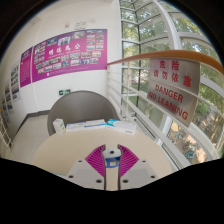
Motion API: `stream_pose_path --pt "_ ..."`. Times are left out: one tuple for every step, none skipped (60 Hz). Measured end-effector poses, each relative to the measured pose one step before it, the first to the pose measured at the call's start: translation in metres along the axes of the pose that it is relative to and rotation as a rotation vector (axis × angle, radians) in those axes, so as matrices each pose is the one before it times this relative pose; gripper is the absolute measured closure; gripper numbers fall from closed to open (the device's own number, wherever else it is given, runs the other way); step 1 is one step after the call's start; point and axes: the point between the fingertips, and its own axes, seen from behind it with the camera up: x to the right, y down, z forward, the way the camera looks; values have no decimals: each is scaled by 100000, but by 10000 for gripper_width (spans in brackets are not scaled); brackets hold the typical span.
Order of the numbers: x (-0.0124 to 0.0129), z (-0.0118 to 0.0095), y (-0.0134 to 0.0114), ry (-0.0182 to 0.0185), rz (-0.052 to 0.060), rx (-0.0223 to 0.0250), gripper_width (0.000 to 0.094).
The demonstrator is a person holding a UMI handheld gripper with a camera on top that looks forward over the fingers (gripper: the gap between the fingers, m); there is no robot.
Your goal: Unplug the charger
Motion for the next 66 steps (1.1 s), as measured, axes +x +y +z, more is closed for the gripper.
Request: stream_pose_path --pt "677 348 1167 575 320 -2761 791" --pt "610 312 1121 528 178 -2520 782" --pt "678 1364 1955 160 239 -2060 776" --pt "440 -498 410 347 -41 -1336 765" --pt "374 202 767 28 136 -1595 754" --pt "316 186 672 -168 129 -1362 743" --pt "213 147 575 -388 58 -1057 733" --pt "152 136 469 -646 -120 -805 723" --pt "100 569 316 -806 -170 -863 718" --pt "215 -405 357 -576 -395 -44 711" --pt "40 707 -34 -360 -49 -981 704" --pt "452 206 880 -50 -346 592 699" --pt "211 119 245 11 -222 -200 691" --pt "163 89 274 38 -277 -295 684" --pt "113 122 254 -137 -310 -382 680" --pt "48 100 239 -280 -271 -483 672" --pt "76 -27 -192 -488 -272 -746 661" --pt "-10 186 405 -289 -123 -403 651" --pt "117 65 157 -177 -164 -241 639" --pt "37 26 63 -197 -186 -26 623" --pt "4 40 8 -400 -176 164 600" --pt "26 12 -31 -323 -184 227 574" --pt "84 -115 -236 -276 -229 -67 544" --pt "127 -32 -58 -156 -338 248 511" --pt "97 -30 -35 -160 -397 172 480" --pt "105 -68 -17 58 -483 80 449" --pt "128 -77 -33 114 -488 79 410" --pt "-115 -176 -276 86 -350 -197 368" --pt "152 -159 -60 -2 -425 260 330" --pt "75 -229 -144 -2 -413 246 291" --pt "105 -159 -107 96 -364 301 250" --pt "58 -218 -93 71 -391 250 213" --pt "42 -239 -102 53 -354 235 173" --pt "26 -286 -67 54 -291 203 132" --pt "37 -342 -119 121 -234 177 90" --pt "41 -358 -113 183 -238 220 59" --pt "38 -401 -143 179 -187 276 80" --pt "154 -525 -260 -13 -176 106 96" --pt "49 -540 -80 171 -102 281 98" --pt "40 -511 -131 176 -104 391 92" --pt "-2 -553 -140 139 -122 471 82" --pt "23 -587 -129 236 -189 451 75" --pt "9 -645 -132 198 -233 417 73" --pt "-92 -480 -221 99 -121 279 75" --pt "99 -868 -186 139 -140 168 79" --pt "83 -738 -134 330 -76 357 78" --pt "29 -782 -127 329 14 405 79" --pt "16 -828 -111 345 43 438 81" --pt "-30 -864 -99 325 -12 427 81" --pt "-45 -856 -68 219 -127 358 79" --pt "-57 -872 -56 185 -260 221 77" --pt "-100 -835 -27 181 -295 -9 78" --pt "-35 -896 -2 299 -268 165 77" --pt "-1 -962 -101 400 -221 452 76" --pt "56 -1011 -144 531 -85 682 78" --pt "43 -1033 -79 561 -80 657 79" --pt "6 -1044 -41 532 -81 481 76" --pt "5 -1056 -17 481 -161 296 80" --pt "-196 -896 103 630 -313 284 78" --pt "158 -1051 -19 119 52 -103 79" --pt "-14 -1010 114 224 68 -82 79" --pt "-18 -1015 122 144 134 -129 79" --pt "-52 -954 140 82 189 -103 81" --pt "7 -980 143 101 162 -155 81" --pt "-116 -695 206 294 126 -108 81" --pt "97 -1242 144 97 213 -515 81"
